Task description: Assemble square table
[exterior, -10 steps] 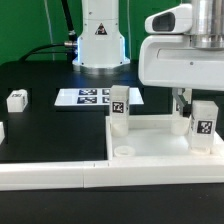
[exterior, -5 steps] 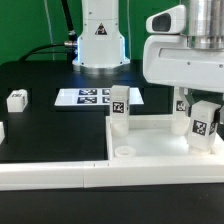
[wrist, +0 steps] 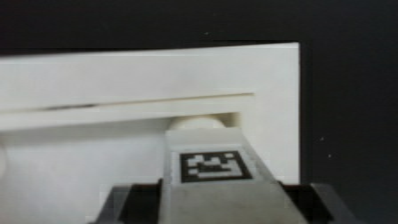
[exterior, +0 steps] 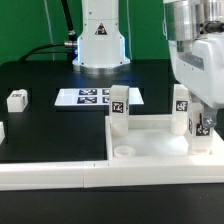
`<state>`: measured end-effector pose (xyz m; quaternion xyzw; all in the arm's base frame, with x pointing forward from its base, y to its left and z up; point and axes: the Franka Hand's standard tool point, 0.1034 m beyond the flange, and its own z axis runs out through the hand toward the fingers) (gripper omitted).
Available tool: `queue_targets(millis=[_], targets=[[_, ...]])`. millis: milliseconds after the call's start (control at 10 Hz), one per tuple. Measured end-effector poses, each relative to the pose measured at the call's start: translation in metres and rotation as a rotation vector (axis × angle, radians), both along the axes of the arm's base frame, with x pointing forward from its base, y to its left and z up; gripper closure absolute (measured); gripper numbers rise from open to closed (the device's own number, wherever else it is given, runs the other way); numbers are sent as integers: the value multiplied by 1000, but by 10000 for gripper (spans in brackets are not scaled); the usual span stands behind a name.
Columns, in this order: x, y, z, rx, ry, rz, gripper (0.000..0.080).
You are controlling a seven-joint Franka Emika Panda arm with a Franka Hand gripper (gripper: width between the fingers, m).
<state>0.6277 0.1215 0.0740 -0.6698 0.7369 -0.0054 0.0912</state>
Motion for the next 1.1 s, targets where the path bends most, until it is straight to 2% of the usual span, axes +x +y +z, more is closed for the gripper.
queue_targets(millis=[300, 400, 500, 600, 700, 1000, 1100], targets=[[0, 3, 0, -4, -2, 20, 508], [-1, 3, -1, -38, -12, 157, 330], [-1, 5, 1, -72, -12, 335, 214], [0, 7, 5, -106, -19, 490, 214], [0, 7, 8, -119, -34, 551, 162], [0, 4, 6, -151, -50, 763, 150], [1, 4, 7, -195, -56, 930, 150]])
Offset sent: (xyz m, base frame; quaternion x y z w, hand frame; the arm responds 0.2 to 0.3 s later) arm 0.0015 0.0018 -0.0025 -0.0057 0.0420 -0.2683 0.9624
